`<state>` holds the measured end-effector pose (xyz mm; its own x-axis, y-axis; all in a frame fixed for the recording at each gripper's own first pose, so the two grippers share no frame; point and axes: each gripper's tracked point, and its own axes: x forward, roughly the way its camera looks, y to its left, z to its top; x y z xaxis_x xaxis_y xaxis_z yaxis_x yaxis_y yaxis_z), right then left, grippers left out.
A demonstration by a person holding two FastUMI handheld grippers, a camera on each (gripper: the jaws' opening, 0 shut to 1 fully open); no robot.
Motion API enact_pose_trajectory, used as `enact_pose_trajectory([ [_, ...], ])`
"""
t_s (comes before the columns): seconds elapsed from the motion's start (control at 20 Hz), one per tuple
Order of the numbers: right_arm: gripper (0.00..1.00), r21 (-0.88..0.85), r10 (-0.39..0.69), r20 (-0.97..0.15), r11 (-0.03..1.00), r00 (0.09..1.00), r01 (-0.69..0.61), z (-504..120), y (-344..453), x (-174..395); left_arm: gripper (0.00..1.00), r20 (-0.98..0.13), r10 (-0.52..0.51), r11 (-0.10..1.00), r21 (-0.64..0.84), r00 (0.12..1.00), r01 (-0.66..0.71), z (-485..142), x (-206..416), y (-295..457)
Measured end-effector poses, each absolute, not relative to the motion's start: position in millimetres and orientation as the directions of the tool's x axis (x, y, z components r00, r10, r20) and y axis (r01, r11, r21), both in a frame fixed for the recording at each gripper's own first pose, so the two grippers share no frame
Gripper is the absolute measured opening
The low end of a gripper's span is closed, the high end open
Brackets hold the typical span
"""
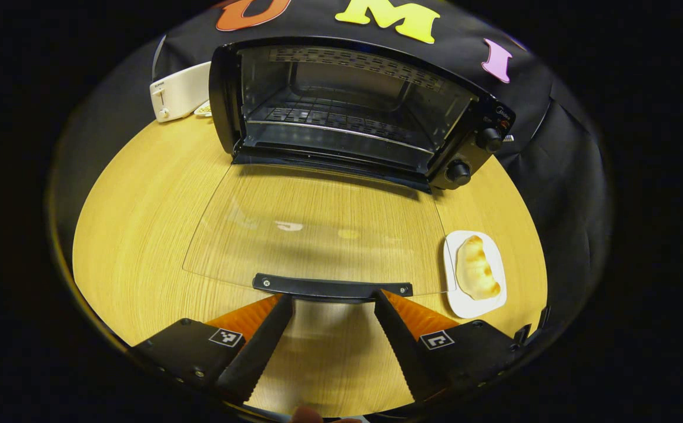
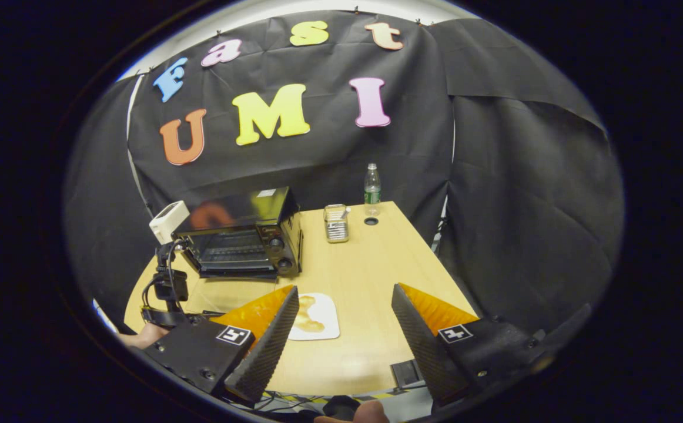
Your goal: Open the electric oven with the left hand, put the food in, and close the electric oven.
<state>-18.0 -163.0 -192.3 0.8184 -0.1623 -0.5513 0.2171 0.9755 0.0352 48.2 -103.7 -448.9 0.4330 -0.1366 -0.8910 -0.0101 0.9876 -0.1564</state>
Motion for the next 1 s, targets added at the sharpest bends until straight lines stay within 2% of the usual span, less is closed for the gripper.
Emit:
enact_pose_trajectory([
  [0.4,1.0,-0.02,-0.196,-0.571,0.974,0.797,0.225,-190.1,-145.7,-28.5,0.94,-0.862,-0.206,0.978,-0.181,0.463,0.1,-428.3,44.0,-104.0],
  [0.75,0.98,0.013,-0.126,-0.592,0.986,0.796,0.166,-202.8,-113.9,-19.9,0.94,-0.807,-0.262,0.965,-0.2,0.53,0.172,-385.4,37.2,-100.4],
  [0.85,0.97,0.014,-0.096,-0.602,0.991,0.793,0.13,-213.7,-108.3,-14.5,0.93,-0.789,-0.256,0.966,-0.181,0.559,0.187,-367.4,29.0,-94.5],
  [1.0,0.97,0.053,-0.039,-0.654,0.994,0.756,0.098,-243.2,-105.4,-3.8,0.94,-0.711,-0.214,0.972,-0.09,0.669,0.215,-318.2,23.7,-81.3],
])
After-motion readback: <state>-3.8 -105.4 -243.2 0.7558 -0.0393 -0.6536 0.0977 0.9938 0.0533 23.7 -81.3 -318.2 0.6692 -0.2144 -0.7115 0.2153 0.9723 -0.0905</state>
